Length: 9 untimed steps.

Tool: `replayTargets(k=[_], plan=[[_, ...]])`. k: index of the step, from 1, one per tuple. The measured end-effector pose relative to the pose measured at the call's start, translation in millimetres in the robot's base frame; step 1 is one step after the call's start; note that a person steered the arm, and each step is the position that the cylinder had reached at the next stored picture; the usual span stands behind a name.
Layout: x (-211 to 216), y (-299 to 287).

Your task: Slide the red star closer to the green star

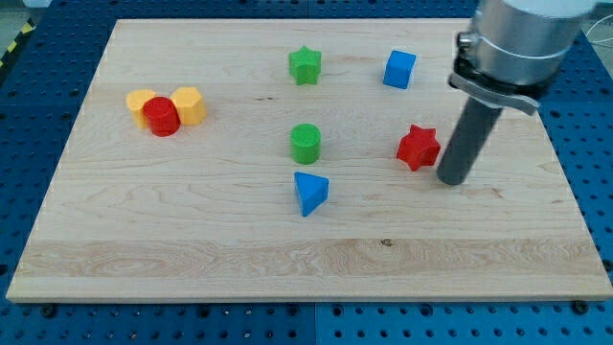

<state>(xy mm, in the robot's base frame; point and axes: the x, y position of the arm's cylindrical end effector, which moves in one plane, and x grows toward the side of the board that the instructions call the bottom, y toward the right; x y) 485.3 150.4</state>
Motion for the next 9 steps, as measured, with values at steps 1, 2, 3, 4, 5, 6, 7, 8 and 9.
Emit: replayTargets(k=[1, 2, 3, 4, 5, 6, 7, 8, 9], plan=[[-38, -37], [-63, -57], [-62, -47], [-56, -7], [-60, 34], [-93, 33], [-89, 12], [-72, -30], [-57, -64]])
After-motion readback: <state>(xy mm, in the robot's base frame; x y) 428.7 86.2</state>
